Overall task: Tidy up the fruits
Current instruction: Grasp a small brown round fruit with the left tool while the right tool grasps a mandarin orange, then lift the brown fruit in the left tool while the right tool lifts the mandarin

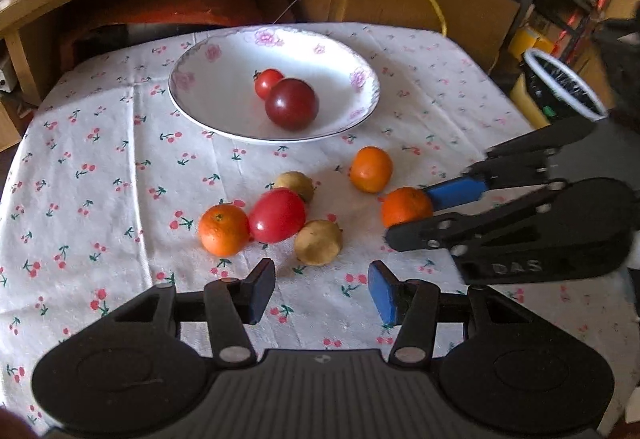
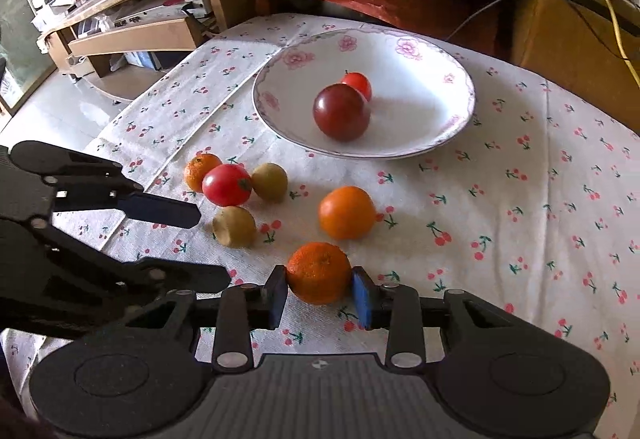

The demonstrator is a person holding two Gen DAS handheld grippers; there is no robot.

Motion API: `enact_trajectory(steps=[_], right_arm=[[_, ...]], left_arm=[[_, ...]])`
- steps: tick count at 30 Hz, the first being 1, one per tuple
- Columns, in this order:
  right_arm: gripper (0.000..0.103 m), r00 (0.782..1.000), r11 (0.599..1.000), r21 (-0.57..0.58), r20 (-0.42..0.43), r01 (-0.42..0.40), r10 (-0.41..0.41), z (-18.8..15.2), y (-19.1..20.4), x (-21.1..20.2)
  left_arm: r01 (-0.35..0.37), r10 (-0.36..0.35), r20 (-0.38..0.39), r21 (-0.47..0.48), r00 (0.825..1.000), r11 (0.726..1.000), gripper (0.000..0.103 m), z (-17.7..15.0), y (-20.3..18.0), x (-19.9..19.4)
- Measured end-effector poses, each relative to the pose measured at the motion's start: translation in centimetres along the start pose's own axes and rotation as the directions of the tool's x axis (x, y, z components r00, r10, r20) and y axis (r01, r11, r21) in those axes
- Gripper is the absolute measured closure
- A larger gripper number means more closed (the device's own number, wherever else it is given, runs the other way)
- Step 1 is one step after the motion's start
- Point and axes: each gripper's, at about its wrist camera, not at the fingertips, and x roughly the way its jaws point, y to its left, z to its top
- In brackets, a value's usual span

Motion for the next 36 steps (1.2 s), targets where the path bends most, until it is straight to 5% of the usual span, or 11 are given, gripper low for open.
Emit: enact_trajectory(steps=[5,15,36], right_arm=[[0.072,0.999,0.999,0.014,-0.011,0.039,-0.038,0.1,-0.5,-0.4],[0.073,0.999,0.999,0.023,-0.011,0.042,-0.042,-0.8,-1.2,-1.4],[0.071,0.999,0.999,-0.044,-0.041,0.033,-0.034,-1.7,0.0,-1.5]], left_arm=[[-0.029,0.029,0.022,-0.016,0.999,0.999,0.046,0.7,-0.8,0.9],[-0.11,0.108,0.04,0.043,0.993,0.993,0.068,0.5,-2.2,1.3],[-0.054,0.052,0.012,0.116,0.999,0.992,0.067,-1.1,-3.5,0.1]])
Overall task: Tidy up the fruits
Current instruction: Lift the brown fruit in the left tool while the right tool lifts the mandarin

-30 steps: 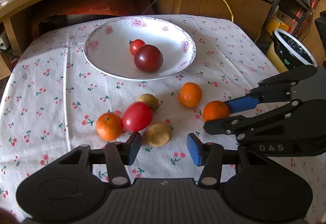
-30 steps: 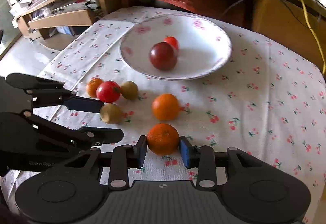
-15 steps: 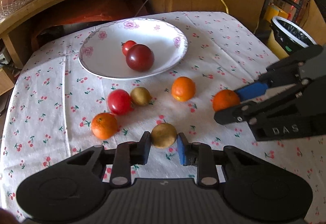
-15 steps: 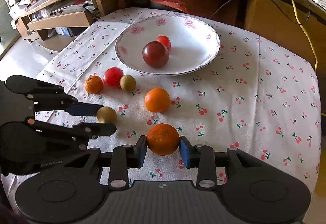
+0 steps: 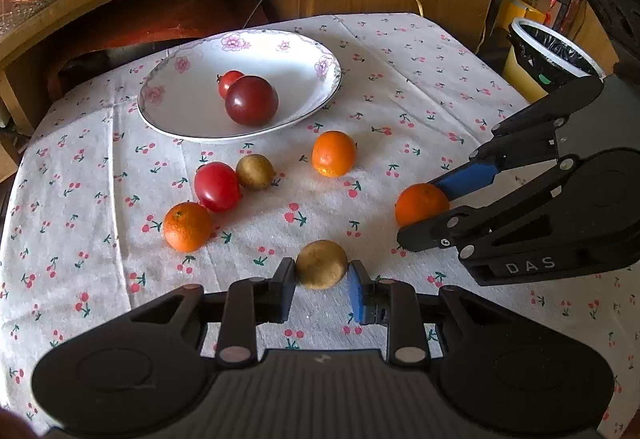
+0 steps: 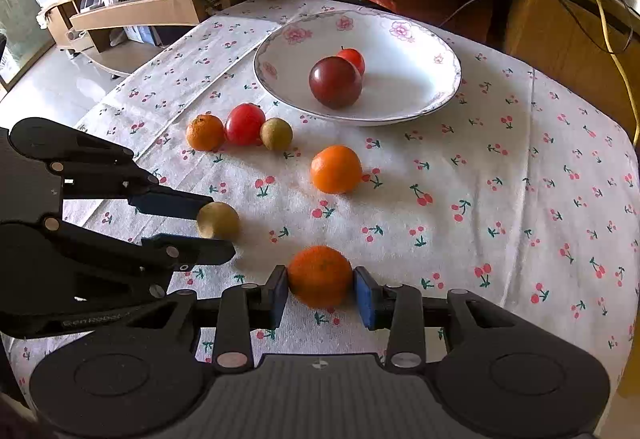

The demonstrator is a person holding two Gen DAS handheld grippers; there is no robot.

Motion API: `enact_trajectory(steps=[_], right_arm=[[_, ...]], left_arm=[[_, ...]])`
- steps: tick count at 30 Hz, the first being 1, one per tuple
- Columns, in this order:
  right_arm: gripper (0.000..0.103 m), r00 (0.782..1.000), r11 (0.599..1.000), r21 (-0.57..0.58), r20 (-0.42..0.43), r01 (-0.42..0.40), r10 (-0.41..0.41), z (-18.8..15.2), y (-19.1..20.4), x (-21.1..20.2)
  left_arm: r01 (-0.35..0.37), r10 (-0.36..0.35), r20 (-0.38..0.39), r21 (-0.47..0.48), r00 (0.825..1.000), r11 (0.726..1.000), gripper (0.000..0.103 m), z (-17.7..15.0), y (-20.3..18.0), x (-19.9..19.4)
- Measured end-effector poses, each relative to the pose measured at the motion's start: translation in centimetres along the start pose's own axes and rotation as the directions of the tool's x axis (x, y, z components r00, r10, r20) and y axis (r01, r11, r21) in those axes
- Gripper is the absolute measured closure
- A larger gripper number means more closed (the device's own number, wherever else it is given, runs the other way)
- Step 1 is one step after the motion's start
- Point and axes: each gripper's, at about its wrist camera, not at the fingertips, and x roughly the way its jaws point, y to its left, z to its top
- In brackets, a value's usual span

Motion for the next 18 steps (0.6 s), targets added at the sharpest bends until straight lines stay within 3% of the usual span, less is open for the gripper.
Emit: enact_trajectory(steps=[18], right_arm=[[0.07,1.0,1.0,0.006,0.006,-0.019,0.019,-0.43,-0.24,-0.36]], left_arm=[[-0.006,0.006,0.007,0.018,1.0,1.0,0.063,0.31,-0.05,0.42]])
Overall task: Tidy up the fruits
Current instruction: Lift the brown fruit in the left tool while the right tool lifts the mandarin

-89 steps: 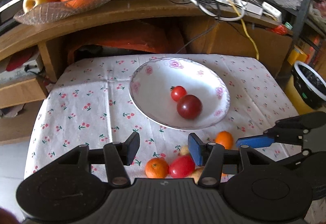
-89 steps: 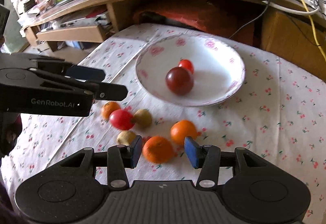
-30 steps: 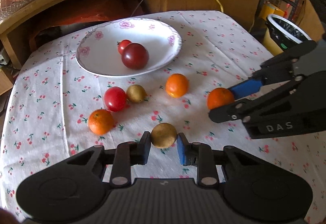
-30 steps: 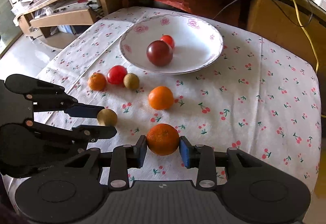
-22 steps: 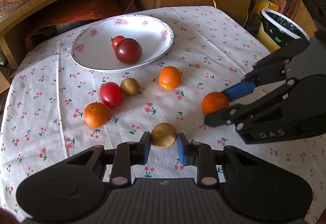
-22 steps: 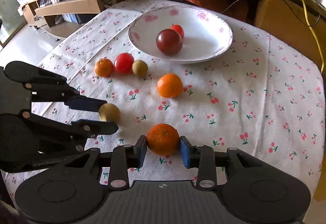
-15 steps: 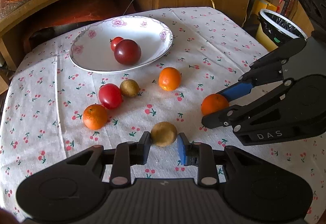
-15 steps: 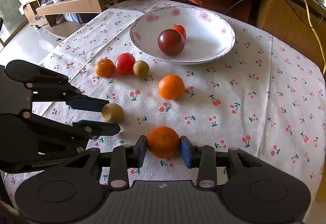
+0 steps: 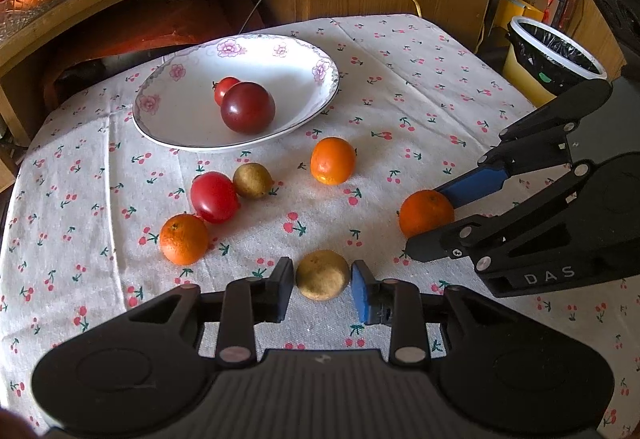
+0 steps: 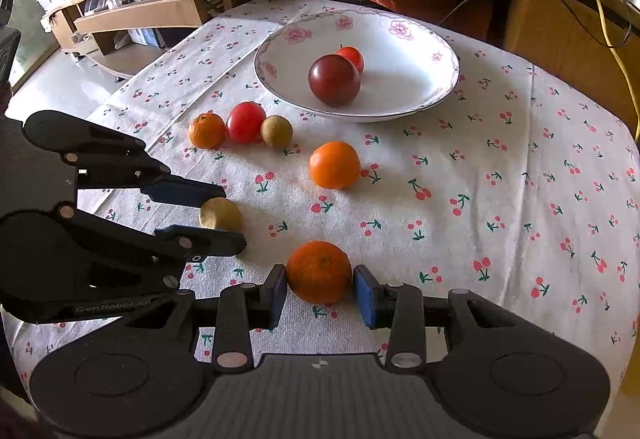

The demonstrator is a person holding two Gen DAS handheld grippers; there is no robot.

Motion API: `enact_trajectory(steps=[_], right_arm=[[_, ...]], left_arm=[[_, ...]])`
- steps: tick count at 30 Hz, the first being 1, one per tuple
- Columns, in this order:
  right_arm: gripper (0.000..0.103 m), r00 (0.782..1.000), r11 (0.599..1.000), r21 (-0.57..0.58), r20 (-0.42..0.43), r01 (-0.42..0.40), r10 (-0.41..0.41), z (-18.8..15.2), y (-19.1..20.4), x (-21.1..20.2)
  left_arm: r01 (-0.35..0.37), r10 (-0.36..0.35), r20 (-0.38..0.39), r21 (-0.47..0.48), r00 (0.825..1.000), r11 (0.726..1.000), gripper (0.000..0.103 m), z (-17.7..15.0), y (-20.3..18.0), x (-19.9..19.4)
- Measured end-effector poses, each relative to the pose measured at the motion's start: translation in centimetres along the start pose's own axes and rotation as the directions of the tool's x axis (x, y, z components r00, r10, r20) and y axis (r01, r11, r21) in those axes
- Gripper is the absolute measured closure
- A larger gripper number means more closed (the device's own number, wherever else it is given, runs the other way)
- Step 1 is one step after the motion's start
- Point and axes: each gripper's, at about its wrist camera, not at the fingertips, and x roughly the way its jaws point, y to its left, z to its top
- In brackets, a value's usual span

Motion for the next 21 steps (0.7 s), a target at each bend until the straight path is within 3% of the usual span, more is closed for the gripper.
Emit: enact_trajectory(steps=[21], right_arm=[[0.073,1.0,1.0,-0.001,-0.007,0.009,-0.009,0.11,0.34,-0.23]], left_arm=[[-0.026,0.026,-0.013,0.017,1.0,1.0,0.066,0.21,-0.38,-0.01]])
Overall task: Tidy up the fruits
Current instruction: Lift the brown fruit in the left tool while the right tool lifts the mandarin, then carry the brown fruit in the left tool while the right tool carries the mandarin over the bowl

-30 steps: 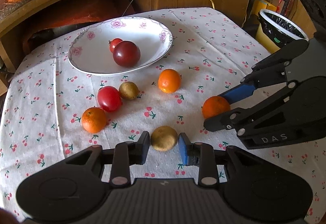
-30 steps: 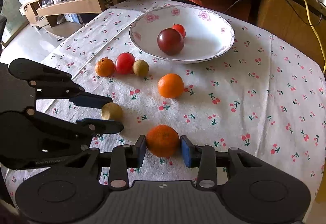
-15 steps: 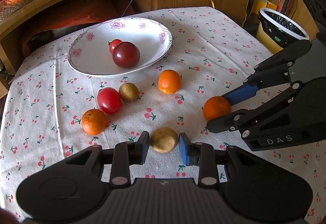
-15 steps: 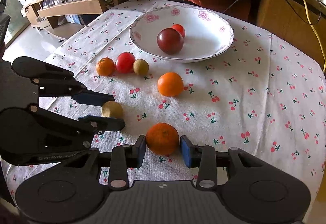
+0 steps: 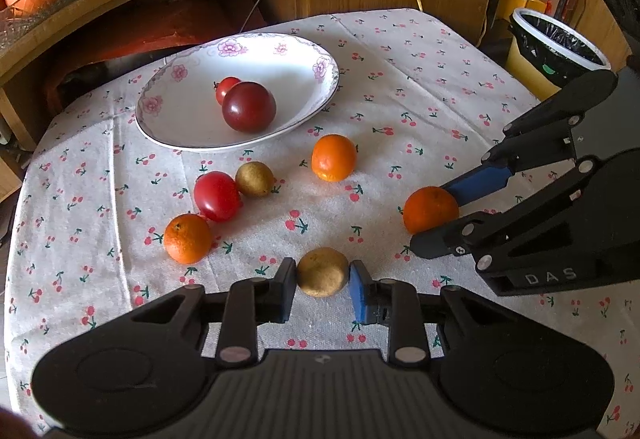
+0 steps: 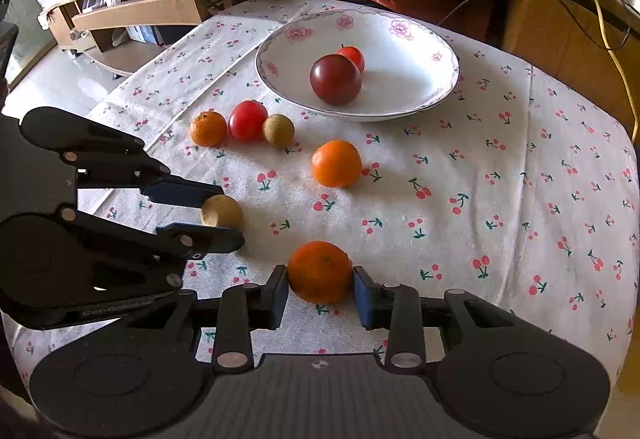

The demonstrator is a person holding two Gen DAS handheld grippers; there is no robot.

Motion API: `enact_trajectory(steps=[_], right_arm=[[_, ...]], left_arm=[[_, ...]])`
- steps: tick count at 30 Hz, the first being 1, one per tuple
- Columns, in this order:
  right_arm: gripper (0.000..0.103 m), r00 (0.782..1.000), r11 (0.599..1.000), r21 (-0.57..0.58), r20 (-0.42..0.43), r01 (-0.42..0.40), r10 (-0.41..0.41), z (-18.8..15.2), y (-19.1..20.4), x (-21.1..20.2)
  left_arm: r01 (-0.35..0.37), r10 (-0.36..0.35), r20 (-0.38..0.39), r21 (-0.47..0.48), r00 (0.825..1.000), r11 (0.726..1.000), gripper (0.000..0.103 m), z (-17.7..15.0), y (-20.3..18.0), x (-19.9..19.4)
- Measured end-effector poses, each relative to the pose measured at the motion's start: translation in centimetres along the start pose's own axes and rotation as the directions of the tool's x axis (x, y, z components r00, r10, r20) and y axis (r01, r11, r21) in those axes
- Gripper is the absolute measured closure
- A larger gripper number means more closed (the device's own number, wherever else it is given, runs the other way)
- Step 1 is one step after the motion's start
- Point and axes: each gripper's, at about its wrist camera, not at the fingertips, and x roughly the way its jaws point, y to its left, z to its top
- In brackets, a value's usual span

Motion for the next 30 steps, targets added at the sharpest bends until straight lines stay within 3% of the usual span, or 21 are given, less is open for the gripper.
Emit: enact_trajectory(steps=[17,30], right_arm=[[0.073,0.997,1.0,0.03,0.075,-0.005,0.003,1.5,0.2,-1.6],[0.073,0.989,0.999,0.027,0.147,0.022,-0.026,3.3,0.6,-2.8]], left_arm=[[-0.008,0.01,0.056,-0.04,0.998,0.999,0.066,1.2,0.6,-1.3],[-0.042,0.053,0.144,-0.076,0.988,0.996,0.067,3.9,2.0,-3.0]])
